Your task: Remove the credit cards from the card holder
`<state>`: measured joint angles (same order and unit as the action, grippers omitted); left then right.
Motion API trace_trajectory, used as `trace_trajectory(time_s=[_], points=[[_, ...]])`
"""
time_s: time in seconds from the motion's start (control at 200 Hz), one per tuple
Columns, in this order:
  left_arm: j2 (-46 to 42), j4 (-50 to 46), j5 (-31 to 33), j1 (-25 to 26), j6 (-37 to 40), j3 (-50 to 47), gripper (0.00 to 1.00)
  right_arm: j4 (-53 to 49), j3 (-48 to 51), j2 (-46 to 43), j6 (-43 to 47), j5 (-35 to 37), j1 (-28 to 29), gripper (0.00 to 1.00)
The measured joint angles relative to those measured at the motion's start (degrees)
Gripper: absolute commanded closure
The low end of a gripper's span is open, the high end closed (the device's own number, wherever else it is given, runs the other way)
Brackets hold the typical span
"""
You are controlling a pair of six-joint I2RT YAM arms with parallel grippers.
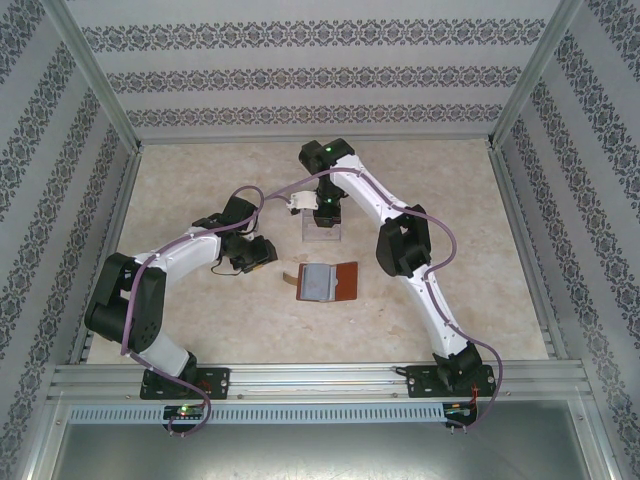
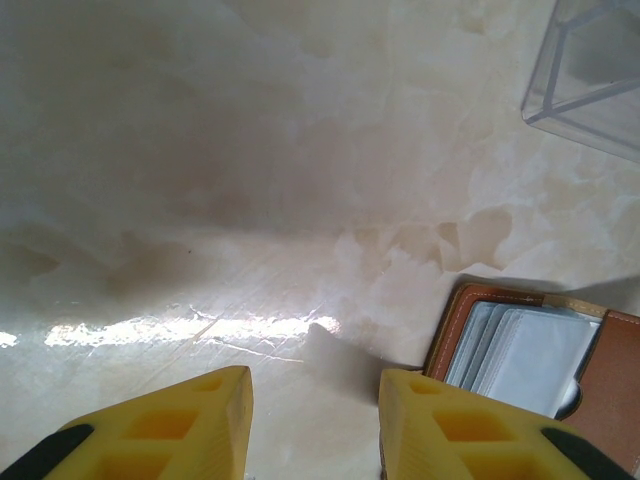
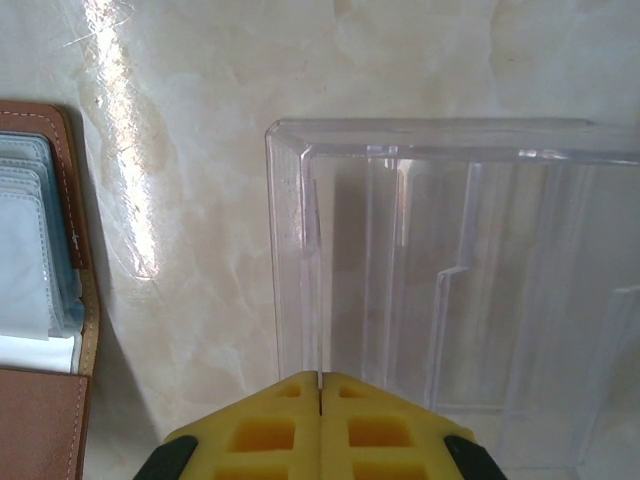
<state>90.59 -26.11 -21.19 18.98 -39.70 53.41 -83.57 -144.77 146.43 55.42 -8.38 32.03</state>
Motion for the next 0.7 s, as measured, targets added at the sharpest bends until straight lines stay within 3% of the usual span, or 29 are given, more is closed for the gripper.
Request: trace_trajectory(time_s=[0.699], points=[[0.0, 0.0, -0.9, -0.3, 0.0, 0.0, 0.62, 3.8, 0.0, -0.1, 0.0, 3.2, -0.1, 0.73]])
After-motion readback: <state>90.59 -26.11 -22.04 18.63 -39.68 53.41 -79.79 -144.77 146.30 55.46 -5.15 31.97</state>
